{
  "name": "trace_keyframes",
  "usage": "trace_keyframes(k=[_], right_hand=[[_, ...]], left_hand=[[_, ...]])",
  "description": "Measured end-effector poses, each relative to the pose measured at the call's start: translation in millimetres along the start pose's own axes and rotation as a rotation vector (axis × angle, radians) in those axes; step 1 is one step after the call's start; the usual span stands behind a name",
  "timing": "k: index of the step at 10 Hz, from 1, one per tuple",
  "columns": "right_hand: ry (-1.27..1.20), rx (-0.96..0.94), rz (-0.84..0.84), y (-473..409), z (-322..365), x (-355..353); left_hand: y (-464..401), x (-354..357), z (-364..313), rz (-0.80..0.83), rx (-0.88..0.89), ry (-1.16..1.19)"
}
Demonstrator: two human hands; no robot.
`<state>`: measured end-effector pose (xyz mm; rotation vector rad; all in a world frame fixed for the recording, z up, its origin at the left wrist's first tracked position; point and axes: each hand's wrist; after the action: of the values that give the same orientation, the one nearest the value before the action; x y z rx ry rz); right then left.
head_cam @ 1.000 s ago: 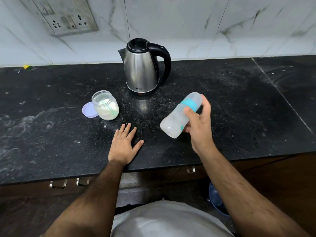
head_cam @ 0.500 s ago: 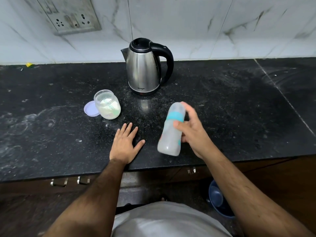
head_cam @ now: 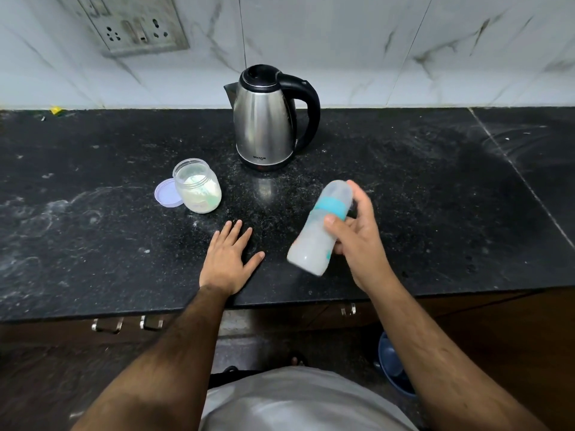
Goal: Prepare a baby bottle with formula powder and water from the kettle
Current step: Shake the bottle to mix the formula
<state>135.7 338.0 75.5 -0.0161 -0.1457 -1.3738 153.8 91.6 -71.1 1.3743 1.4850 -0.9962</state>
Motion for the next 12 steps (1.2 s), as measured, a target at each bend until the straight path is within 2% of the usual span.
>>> trace_keyframes(k=[1, 2, 3, 4, 5, 6, 8, 9, 10, 11, 12], right_hand=[[-0.034, -0.010, -0.099, -5, -1, -2], [0.026, 0.050, 0.069, 0, 1, -2], [0.026, 0.052, 0.066, 1, 4, -3], [-0.056, 0.032, -0.140, -5, 6, -2], [-0.013, 0.058, -0.071, -5, 5, -4], [0.099, 0.111, 0.109, -1, 7, -7], [-0.049, 0.055, -0.137, -10, 8, -6], [0.109, 0.081, 0.056, -7, 9, -6], [0.092, 0.033, 0.040, -6, 10, -4], [-0.038, 0.005, -0.121, -12, 10, -1], [-0.003, 0.022, -0.031, -10, 8, 0]], left_hand=[[0, 0, -1, 0.000, 0.000, 0.005], [0, -1, -1, 0.003, -0.009, 0.005], [0, -1, -1, 0.012, -0.012, -0.004], [0, -1, -1, 0.015, -0.011, -0.008], [0, -1, -1, 0.012, -0.012, 0.000], [0, -1, -1, 0.006, -0.012, 0.006], [0, -1, -1, 0.008, -0.013, -0.005], [0, -1, -1, 0.007, -0.013, -0.009], [-1, 0, -1, 0.003, -0.013, -0.010], [-1, 2, 1, 0.001, -0.013, -0.017], [-1, 2, 1, 0.000, -0.011, -0.015]])
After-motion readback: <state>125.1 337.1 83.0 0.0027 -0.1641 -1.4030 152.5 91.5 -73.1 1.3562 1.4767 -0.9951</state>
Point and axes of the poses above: each hand's wrist, its own y-axis away from the middle knuckle, its own x-axis out of the palm, z = x × y, and after that the axes turned 2 degrees about y, right-handed
